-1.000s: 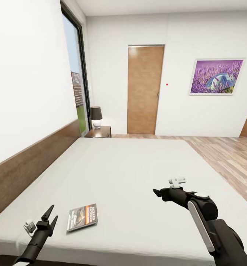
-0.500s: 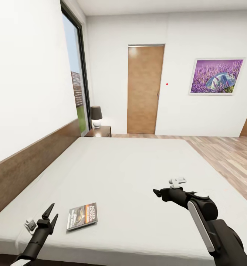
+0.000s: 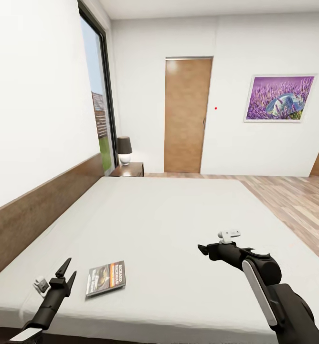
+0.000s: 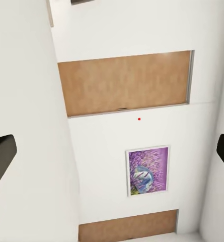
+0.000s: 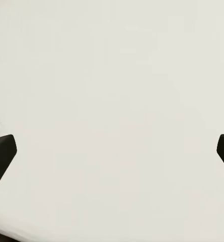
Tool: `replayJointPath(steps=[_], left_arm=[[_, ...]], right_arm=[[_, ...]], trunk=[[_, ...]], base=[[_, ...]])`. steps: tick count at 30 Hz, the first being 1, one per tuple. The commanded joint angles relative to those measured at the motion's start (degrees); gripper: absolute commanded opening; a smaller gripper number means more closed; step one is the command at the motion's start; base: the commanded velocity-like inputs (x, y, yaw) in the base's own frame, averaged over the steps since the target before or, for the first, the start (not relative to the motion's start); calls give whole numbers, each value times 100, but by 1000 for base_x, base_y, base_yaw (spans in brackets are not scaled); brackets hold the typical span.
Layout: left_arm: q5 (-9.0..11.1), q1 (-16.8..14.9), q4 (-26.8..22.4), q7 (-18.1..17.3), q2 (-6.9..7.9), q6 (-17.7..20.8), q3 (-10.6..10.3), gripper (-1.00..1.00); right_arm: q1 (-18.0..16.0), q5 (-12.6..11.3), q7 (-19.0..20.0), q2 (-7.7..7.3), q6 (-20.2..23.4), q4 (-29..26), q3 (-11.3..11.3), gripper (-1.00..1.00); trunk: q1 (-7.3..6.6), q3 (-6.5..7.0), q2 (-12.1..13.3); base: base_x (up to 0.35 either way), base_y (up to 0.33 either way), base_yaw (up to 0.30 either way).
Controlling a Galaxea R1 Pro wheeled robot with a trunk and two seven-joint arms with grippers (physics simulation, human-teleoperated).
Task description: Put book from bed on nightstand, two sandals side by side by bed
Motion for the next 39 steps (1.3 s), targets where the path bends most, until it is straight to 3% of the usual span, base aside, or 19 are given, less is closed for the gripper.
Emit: replayJointPath(steps=[1, 5, 11, 19, 39], left_arm=[[59, -10, -3, -17, 2, 60, -41, 100], [60, -44, -3, -9, 3, 60, -38, 100], [60, -80, -3, 35, -1, 60, -36, 100], [60, -107, -3, 63, -2, 60, -35, 100], [60, -218, -2, 70, 7, 61, -28, 100]], right_arm=[[-5, -4, 9, -4, 24, -5, 3, 100], [-7, -4, 10, -2, 24, -5, 3, 100], [-7, -4, 9, 1, 24, -5, 3, 100], [-8, -4, 12, 3, 24, -5, 3, 100], [-16, 1, 13, -12, 24, -5, 98, 100]], trunk=[[22, -25, -45], [110, -96, -205], [110, -96, -205], [286, -240, -526], [286, -240, -526]], base=[[0, 0, 0], [0, 0, 0], [0, 0, 0], [0, 0, 0], [0, 0, 0]])
